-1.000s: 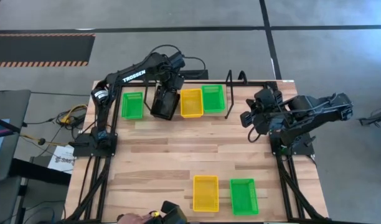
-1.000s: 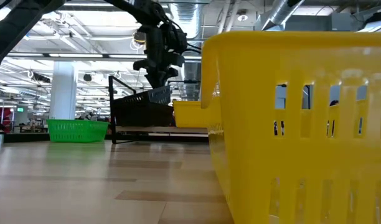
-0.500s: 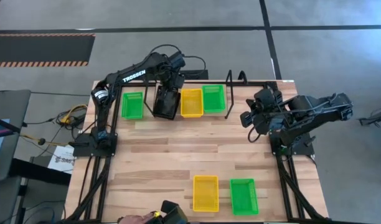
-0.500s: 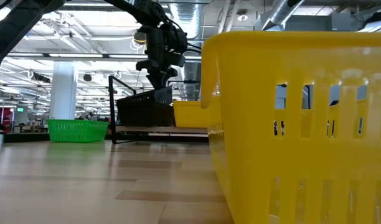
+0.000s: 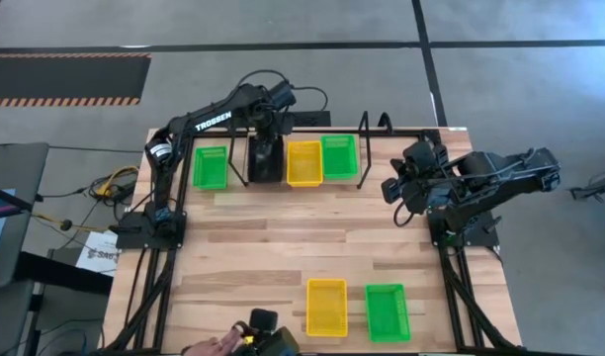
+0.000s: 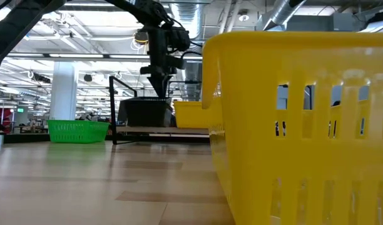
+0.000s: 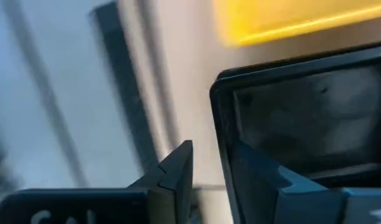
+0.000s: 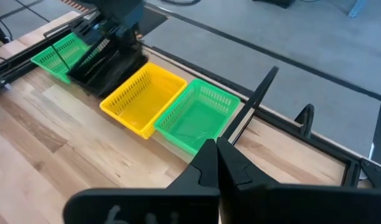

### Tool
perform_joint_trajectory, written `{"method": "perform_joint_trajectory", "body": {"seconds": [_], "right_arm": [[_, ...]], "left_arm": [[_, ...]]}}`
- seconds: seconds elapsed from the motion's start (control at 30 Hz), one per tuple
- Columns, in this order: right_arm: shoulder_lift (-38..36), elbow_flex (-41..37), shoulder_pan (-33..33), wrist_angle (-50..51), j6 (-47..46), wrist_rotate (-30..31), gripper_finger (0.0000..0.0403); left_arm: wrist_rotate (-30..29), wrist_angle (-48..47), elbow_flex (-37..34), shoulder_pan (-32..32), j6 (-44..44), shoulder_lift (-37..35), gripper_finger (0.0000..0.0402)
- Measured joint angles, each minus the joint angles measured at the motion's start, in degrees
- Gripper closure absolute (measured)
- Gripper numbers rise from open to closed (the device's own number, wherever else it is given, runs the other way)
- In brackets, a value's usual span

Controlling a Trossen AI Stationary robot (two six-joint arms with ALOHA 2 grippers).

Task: Stack baskets on shelf by color
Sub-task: Stack the black bin on top of the stacked black bins on the shelf

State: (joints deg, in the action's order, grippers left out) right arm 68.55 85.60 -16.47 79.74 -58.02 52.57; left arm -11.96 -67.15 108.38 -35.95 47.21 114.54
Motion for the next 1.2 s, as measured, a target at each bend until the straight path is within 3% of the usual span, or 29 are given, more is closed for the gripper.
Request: {"method": "perform_joint_trajectory", "body": {"seconds": [0.1, 0.17, 0.47, 0.63, 0.83, 1.0, 1.2], "right_arm": [[0.0, 0.0, 0.0, -0.02, 0.02, -0.23, 0.04], [0.0, 0.0, 0.0, 0.02, 0.02, -0.23, 0.04], [0.0, 0.0, 0.0, 0.63, 1.5, -1.26, 0.04], [0.0, 0.0, 0.0, 1.45, 1.53, -1.72, 0.04], [-0.02, 0.0, 0.0, 2.42, 1.56, -2.27, 0.04], [-0.02, 0.0, 0.0, 2.41, 1.64, -3.32, 0.04], [-0.02, 0.0, 0.0, 2.36, 1.64, -3.34, 0.04]], "left_arm": [[-5.41, -0.33, 1.1, -0.06, -2.35, -0.08, 0.03], [-5.05, -0.83, 3.38, -0.06, -3.4, -0.14, 0.03], [12.62, -5.63, 13.08, 1.03, -7.21, -0.32, 0.0299], [16.3, -6.98, 12.86, 1.32, -10.36, -0.26, 0.03], [6.96, -1.34, 8.46, 0.33, -12.73, -0.07, 0.0321], [-2.14, 0.05, 4.74, -1.51, -19.94, -0.04, 0.0382], [-0.37, 1.61, 2.1, -4.05, -27.57, -0.03, 0.04]]}}
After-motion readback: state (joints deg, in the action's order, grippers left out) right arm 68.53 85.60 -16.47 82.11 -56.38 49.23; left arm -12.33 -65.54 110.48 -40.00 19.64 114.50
